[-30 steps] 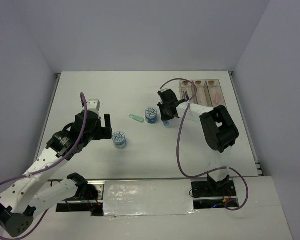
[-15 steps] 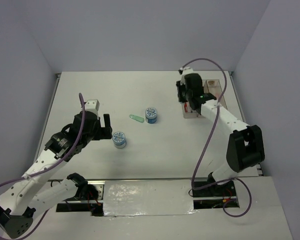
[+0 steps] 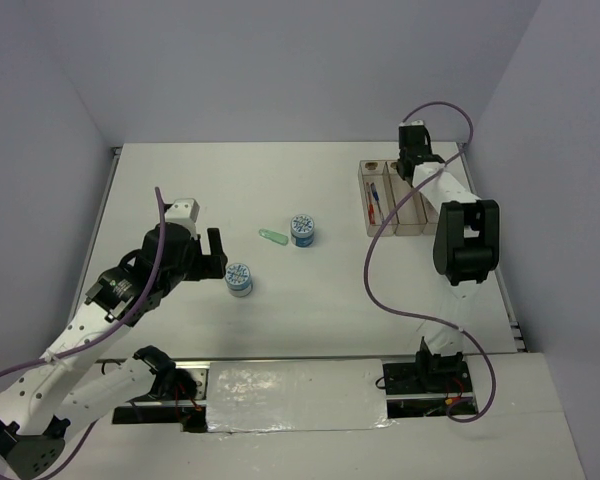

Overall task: Sort the stationery into containers
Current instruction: Place the stationery in the storage box, then pick up the stationery from the center of the board.

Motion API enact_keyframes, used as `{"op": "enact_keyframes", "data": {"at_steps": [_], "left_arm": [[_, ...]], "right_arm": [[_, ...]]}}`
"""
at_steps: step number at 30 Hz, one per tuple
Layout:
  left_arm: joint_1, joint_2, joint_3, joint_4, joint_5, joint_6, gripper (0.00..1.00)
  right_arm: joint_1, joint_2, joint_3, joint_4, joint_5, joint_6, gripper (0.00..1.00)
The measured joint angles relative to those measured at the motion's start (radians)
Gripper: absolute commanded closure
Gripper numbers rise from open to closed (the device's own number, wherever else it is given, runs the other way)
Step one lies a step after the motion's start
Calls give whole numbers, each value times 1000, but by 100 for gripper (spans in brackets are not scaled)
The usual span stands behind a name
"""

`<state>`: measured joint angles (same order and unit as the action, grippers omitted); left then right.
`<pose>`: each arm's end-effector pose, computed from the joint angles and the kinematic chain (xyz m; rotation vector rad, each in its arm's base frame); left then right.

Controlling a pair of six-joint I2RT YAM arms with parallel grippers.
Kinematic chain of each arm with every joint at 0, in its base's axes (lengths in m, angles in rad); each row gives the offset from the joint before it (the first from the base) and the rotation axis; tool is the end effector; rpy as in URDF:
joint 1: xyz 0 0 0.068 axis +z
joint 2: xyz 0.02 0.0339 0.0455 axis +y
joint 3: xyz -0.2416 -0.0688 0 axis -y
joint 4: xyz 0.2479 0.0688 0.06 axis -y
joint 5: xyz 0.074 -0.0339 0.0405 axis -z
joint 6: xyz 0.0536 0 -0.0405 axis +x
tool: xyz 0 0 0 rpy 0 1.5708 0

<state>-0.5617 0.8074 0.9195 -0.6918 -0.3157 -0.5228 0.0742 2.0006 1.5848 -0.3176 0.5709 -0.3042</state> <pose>0.1757 -0.0909 0.3070 -0.1415 2.1287 -0.3031 0.4610 0.0052 0.2082 -0.1353 2.2772 -0.7750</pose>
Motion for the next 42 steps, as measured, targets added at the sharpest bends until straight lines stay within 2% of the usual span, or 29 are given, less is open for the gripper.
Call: {"op": "enact_keyframes", "data": {"at_steps": [3,4,6,7,8,9,12,13,17,22,23,24,25,29,32,36,42], "left_arm": [[0,0,-2,5,8,0,1],[0,0,-2,5,9,0,1],[0,0,-4,5,11,1,1],[0,0,-4,5,14,1,1],[0,0,-4,5,15,1,1],[0,0,-4,5,16,1,1],[0,0,-4,5,19,1,1],[0,0,-4,5,19,1,1],[0,0,-4,5,20,1,1],[0,0,-4,5,18,0,1],[0,1,-4,5,15,0,1],[0,1,-4,4,10,-1,1],[0,1,-4,3,1,-3,1],[2,0,-4,-13,-63,-15,1],[6,-10,-4,-34,-120,-37,1],[12,-61,-4,-52,-177,-62,1],[15,-112,-4,-52,-211,-80,1]], "right_arm": [[-34,22,2,-12,21,-11,99],[-43,28,6,-12,24,-13,95],[-54,42,26,-16,26,-11,81],[-57,51,39,-19,26,-10,65],[-59,60,53,-21,23,-4,57],[-59,66,62,-21,18,1,44],[-59,69,64,-27,-6,23,32],[-59,69,64,-29,-11,26,24],[-59,77,84,-61,-33,46,19],[-50,67,98,-105,-100,103,18],[-44,56,97,-119,-137,124,7],[-30,35,93,-130,-180,152,2],[-10,5,83,-131,-228,171,1],[170,-161,29,-100,-471,217,1],[347,-197,71,-60,-674,208,6],[524,-80,204,-74,-815,144,10],[604,169,339,-194,-837,-1,14]]}}
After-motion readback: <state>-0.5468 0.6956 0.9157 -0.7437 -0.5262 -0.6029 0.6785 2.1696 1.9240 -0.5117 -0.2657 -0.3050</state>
